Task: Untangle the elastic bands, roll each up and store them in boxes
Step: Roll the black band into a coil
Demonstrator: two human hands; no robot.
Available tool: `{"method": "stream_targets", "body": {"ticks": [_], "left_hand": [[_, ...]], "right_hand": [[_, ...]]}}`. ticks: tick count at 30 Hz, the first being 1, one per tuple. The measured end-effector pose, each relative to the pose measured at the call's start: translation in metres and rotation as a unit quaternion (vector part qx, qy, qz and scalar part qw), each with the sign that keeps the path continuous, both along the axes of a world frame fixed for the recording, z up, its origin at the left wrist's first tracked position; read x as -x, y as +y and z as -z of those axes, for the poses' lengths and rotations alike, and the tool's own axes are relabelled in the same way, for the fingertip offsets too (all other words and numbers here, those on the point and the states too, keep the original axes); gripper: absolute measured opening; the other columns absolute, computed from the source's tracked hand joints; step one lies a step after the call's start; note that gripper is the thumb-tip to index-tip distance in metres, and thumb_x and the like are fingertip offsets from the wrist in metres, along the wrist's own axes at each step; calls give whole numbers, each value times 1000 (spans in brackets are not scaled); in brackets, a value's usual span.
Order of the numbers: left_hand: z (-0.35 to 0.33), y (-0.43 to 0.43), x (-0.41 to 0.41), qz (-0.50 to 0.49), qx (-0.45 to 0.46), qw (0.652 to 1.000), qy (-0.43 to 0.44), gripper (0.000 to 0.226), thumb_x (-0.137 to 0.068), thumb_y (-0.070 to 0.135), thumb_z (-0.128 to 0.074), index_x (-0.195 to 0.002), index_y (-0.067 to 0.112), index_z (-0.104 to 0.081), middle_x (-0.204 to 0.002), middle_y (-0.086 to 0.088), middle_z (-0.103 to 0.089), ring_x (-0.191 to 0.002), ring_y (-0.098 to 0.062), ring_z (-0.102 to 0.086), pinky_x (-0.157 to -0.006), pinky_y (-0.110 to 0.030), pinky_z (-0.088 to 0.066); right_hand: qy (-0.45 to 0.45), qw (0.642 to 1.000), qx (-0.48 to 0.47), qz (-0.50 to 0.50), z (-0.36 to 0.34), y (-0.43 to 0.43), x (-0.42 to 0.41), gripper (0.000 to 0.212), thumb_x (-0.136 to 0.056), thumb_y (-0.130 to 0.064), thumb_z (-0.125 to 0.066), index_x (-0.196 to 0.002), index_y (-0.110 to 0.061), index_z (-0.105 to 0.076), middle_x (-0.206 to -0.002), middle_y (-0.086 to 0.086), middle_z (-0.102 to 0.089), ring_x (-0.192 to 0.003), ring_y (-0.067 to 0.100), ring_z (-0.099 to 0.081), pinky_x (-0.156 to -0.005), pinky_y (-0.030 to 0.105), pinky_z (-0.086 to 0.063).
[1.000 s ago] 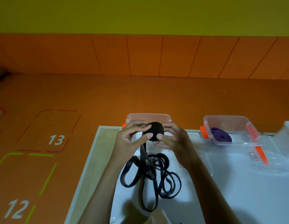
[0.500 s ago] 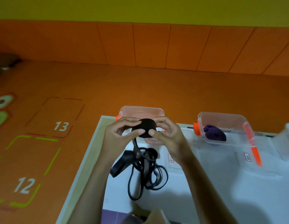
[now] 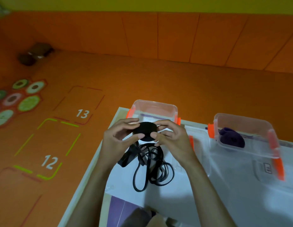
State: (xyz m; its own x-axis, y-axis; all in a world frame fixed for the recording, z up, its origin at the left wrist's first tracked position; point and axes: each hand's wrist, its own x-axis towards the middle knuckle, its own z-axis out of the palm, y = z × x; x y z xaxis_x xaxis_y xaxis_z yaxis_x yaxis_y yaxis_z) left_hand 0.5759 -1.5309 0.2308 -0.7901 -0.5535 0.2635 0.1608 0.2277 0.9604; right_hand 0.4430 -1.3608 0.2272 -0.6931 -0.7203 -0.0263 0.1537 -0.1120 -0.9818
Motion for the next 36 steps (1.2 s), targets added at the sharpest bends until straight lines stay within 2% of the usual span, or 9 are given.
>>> {"method": "stream_targets", "body": {"ticks": [3, 7, 10, 14, 17, 21, 24, 28, 36], "left_hand": [[-4, -9, 4, 34, -27, 999, -3, 38, -82, 38, -90, -118, 34, -81, -123, -1, -75, -120, -25, -70, -100, -30, -57], [-9, -20, 19, 25, -65, 997, 20, 37, -84, 9, -87, -114, 28, -82, -118, -2, -79, -115, -23, -74, -96, -25, -58], [-15, -24, 29, 31, -49, 998, 34, 29, -83, 7, -88, -106, 24, -81, -114, -2, -80, -114, -23, -75, -96, -27, -59], [-14, -33, 38, 79, -15, 994, 68, 24, -84, 4, -86, -107, 10, -81, -122, -4, -78, -121, -24, -71, -103, -36, -58], [-15, -45, 39, 90, -6, 995, 45, 30, -84, 13, -85, -112, 23, -83, -122, -1, -73, -123, -25, -66, -104, -32, -54], [-18, -57, 36, 93, -17, 994, 58, 33, -80, 17, -92, -109, 30, -84, -113, 1, -76, -114, -23, -71, -97, -26, -55], [-17, -61, 35, 93, -26, 994, 53, 31, -73, 24, -95, -101, 31, -83, -108, -1, -79, -107, -24, -74, -92, -27, -57], [-5, -57, 32, 81, -38, 995, 37, 27, -71, 24, -97, -94, 32, -84, -106, -1, -79, -107, -23, -74, -95, -33, -58], [-6, -70, 22, 130, -32, 991, 31, 37, -87, 17, -86, -120, 33, -80, -114, -4, -72, -112, -17, -69, -97, -26, -55]], "right_hand": [[-27, 999, 21, 26, -1, -7, 2, 21, -90, -14, -82, -107, -26, -76, -98, -7, -72, -77, 24, -76, -72, 32, -65], [-26, 999, 28, 28, -2, -19, 2, 26, -94, -16, -76, -118, -19, -70, -112, 3, -78, -86, 32, -78, -74, 32, -64], [-31, 999, 37, 1, -4, -24, 4, 39, -94, -22, -77, -130, -23, -62, -115, 13, -78, -93, 37, -78, -77, 35, -65], [-16, 998, 57, 24, -9, -38, 5, 28, -93, -21, -79, -119, -22, -70, -117, 12, -76, -102, 36, -77, -81, 43, -66], [-28, 996, 76, 40, -6, -45, 4, 35, -93, -15, -78, -124, -7, -64, -123, 11, -73, -111, 36, -74, -88, 53, -63], [-52, 994, 92, 17, -4, -52, 1, 35, -94, -13, -75, -126, -7, -63, -131, 12, -68, -118, 38, -71, -88, 53, -63], [-1, 1000, 25, -5, -7, -48, 5, 28, -94, -22, -76, -122, -19, -70, -127, 6, -72, -112, 33, -74, -85, 46, -65], [45, 996, -76, 11, -14, -46, 5, 31, -80, -45, -84, -107, -32, -75, -103, 8, -75, -72, 31, -78, -62, 33, -63], [-21, 999, 3, 27, -4, -55, -11, 31, -89, -38, -80, -112, -19, -69, -116, 15, -76, -89, 40, -79, -80, 38, -64]]}}
